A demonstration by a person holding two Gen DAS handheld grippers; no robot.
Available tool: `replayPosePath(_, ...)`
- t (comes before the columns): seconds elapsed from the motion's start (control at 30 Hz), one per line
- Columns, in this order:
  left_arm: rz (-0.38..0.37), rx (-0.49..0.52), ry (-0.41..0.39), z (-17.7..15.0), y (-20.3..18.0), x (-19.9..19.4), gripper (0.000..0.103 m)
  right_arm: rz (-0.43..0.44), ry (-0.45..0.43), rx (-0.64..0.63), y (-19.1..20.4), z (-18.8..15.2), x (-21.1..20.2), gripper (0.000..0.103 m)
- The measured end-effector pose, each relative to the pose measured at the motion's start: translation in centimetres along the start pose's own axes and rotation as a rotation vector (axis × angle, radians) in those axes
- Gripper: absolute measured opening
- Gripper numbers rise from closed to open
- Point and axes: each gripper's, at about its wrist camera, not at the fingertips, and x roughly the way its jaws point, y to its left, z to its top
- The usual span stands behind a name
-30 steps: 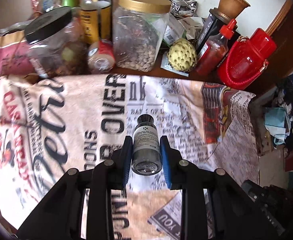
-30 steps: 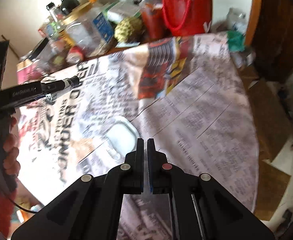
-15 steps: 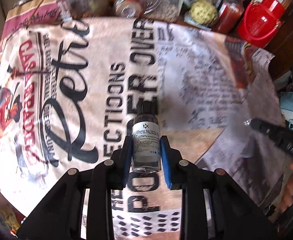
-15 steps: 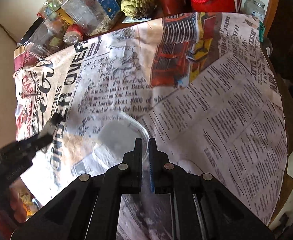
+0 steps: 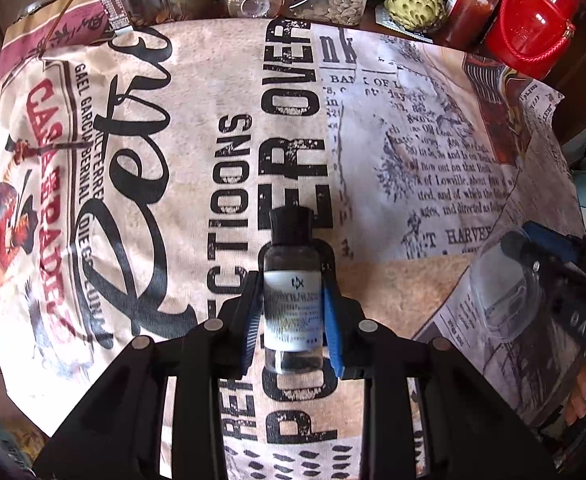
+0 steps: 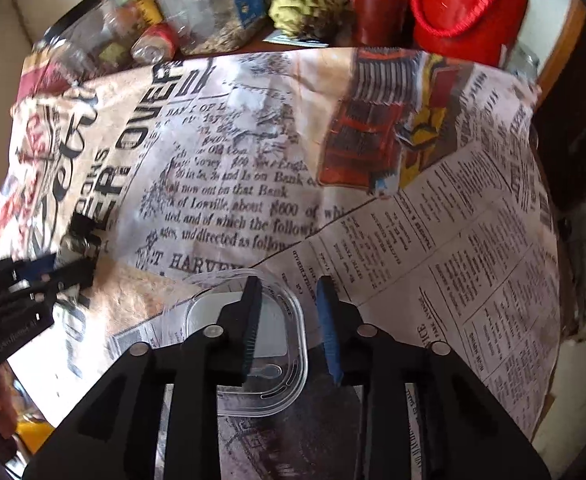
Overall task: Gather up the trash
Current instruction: 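Carry the dark bottle and clear container with both tools over the white bucket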
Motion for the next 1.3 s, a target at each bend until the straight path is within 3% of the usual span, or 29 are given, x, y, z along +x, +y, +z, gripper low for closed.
replayPosePath(0.17,0.001,-0.006,-0.01,1.3,-0.4,0.7,0.028,-0.004,-0.017,-0.027,0.5,0.0,0.2,0.032)
replayPosePath(0.33,-0.005,-0.008,0.005,1.9,-0.1,0.9,0.027,0.027,-0.016,0.021,-0.4,-0.2,-0.1,0.005)
replayPosePath(0.47,-0.024,-0.063,-0.004,1.3,0.4,-0.4,0.027,0.091,-0.009,0.081,-2.3,-1.1,-1.3,0.003)
replayPosePath(0.83,-0.039,-0.169,-0.22,-2.1,-0.6,-10.9,0.027,0.142,-0.121,0.044,-4.0,-3.1,-7.6,0.003)
replayPosePath(1.07,-0.033,-0.151,-0.382,-4.5,-1.2,-19.1,0.027,0.129,-0.246,0.044,-3.6,-3.8,-13.4,0.003)
replayPosePath(1.3,-0.039,-0.07,-0.551,-8.8,-0.9,-27.4,0.027,0.127,-0.389,0.067,-1.7,-6.3,-20.6,0.003)
